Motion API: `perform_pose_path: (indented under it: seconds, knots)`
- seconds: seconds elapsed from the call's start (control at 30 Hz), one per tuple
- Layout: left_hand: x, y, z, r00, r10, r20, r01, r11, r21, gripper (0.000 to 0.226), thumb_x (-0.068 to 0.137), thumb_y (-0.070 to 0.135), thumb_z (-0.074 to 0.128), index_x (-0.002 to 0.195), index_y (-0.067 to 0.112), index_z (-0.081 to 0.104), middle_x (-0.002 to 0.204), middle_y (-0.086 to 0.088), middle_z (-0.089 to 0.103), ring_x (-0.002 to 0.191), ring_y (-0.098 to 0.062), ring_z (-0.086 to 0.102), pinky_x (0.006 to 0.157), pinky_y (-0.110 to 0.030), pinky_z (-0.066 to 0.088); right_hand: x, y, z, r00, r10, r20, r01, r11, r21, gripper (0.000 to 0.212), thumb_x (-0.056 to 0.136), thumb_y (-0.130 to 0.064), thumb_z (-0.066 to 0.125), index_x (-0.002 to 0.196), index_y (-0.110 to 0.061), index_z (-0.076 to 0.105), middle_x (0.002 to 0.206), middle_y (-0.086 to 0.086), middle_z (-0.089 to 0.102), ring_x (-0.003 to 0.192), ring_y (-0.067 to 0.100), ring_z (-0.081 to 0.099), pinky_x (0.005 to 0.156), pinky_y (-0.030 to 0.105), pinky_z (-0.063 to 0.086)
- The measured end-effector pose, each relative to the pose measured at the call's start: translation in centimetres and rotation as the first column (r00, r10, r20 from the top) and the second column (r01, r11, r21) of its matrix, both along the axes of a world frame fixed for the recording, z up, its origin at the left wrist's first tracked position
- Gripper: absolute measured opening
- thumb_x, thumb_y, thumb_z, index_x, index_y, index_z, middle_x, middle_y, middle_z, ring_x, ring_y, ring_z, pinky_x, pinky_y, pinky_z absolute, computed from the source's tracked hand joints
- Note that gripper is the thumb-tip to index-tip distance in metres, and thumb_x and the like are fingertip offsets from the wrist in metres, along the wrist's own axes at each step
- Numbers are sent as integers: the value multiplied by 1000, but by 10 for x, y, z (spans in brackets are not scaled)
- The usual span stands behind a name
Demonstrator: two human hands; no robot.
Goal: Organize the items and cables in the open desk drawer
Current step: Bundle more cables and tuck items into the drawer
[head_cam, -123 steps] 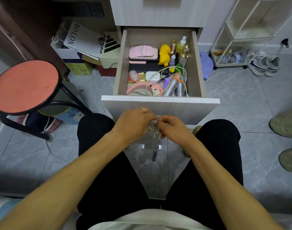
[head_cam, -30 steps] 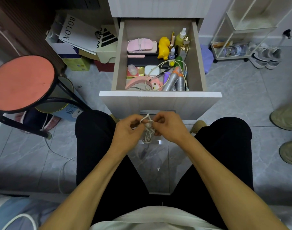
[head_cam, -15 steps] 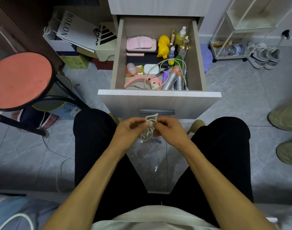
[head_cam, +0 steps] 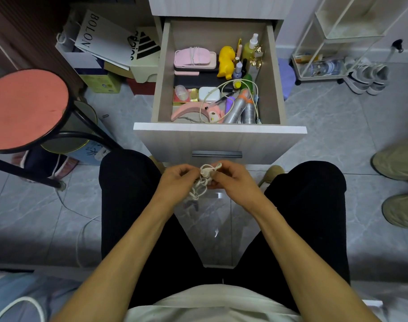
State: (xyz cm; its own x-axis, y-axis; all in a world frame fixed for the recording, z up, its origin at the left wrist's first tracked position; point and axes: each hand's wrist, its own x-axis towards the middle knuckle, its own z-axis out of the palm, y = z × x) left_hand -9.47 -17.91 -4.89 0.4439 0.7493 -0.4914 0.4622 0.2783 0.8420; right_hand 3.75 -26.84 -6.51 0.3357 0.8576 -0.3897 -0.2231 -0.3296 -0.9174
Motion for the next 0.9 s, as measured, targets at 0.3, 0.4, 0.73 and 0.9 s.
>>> perform_pose_path:
  seconds: [0.3,0.4,0.73,0.9]
  knots:
    - [-2,-4,-6,997,10,81,-10,1000,-9,9,87,20,71,87,29,69,79,11,72,72,-2,68,60,-15,48,-3,3,0,997,-74,-12,74,997,-24,12,93,-7,60,99,-9,71,93,6,74,90,19,71,83,33,58]
    - [0,-5,-8,993,13,117,-14,1000,5,10,90,18,68,91,27,72,84,10,74,80,-4,70,68,-16,50,-3,6,4,994,-111,-14,111,994,17,14,92,-3,59,102,-1,70,92,9,73,88,19,70,81,32,58]
    - [9,4,1,988,134,70,-126,986,-108,7,87,16,70,84,20,75,83,-1,75,80,-15,71,69,-24,53,2,7,9,996,-88,-27,87,996,-28,15,96,-8,56,102,-3,69,93,13,72,84,24,70,74,33,60]
    - [8,1,16,993,56,99,-60,997,37,7,85,17,73,90,21,73,83,5,74,75,-5,70,63,-13,52,5,12,11,990,-131,43,134,988,-71,18,97,-13,55,97,-6,71,87,16,71,77,22,69,71,31,60]
